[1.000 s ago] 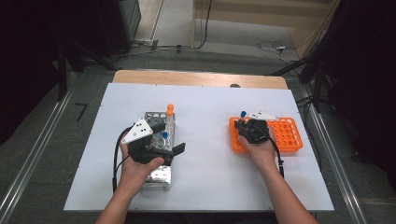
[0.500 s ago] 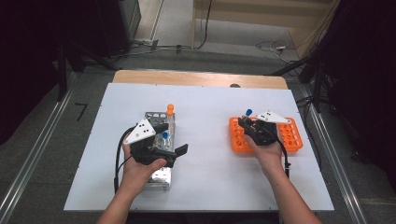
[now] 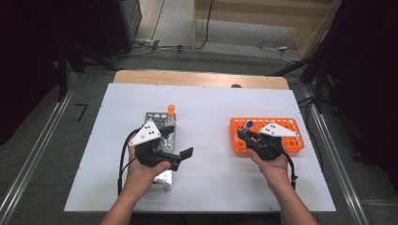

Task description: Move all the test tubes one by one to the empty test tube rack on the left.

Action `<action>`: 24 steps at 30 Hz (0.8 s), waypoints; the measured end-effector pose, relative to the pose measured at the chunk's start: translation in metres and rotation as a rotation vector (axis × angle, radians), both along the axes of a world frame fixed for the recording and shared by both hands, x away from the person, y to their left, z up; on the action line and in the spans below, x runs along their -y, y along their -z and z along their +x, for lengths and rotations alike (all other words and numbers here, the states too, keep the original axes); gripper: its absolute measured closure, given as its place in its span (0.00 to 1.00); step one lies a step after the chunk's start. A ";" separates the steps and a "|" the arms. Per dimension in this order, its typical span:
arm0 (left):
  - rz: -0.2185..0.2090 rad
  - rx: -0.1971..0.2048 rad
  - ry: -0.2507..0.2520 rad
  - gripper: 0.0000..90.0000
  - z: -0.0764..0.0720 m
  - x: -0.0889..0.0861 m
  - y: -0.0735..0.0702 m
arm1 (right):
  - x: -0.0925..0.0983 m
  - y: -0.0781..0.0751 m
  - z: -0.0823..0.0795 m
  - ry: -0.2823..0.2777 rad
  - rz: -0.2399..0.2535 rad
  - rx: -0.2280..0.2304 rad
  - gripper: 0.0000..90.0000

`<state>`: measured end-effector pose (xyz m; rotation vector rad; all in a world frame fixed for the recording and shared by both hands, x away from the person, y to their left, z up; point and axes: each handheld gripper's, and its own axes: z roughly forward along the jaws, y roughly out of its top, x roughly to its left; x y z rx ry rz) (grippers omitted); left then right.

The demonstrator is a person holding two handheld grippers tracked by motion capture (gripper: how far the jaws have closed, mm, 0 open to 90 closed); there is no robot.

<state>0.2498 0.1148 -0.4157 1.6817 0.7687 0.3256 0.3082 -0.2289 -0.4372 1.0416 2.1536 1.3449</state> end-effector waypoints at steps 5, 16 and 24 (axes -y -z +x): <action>0.008 -0.003 0.022 0.00 -0.001 0.006 0.001 | -0.005 -0.004 -0.012 -0.048 0.012 -0.005 0.83; 0.018 -0.003 0.087 0.03 -0.005 0.022 0.003 | -0.027 -0.003 -0.033 -0.164 -0.009 -0.018 0.83; 0.005 -0.003 0.123 0.05 -0.007 0.034 0.005 | -0.040 -0.003 -0.042 -0.229 -0.020 -0.018 0.83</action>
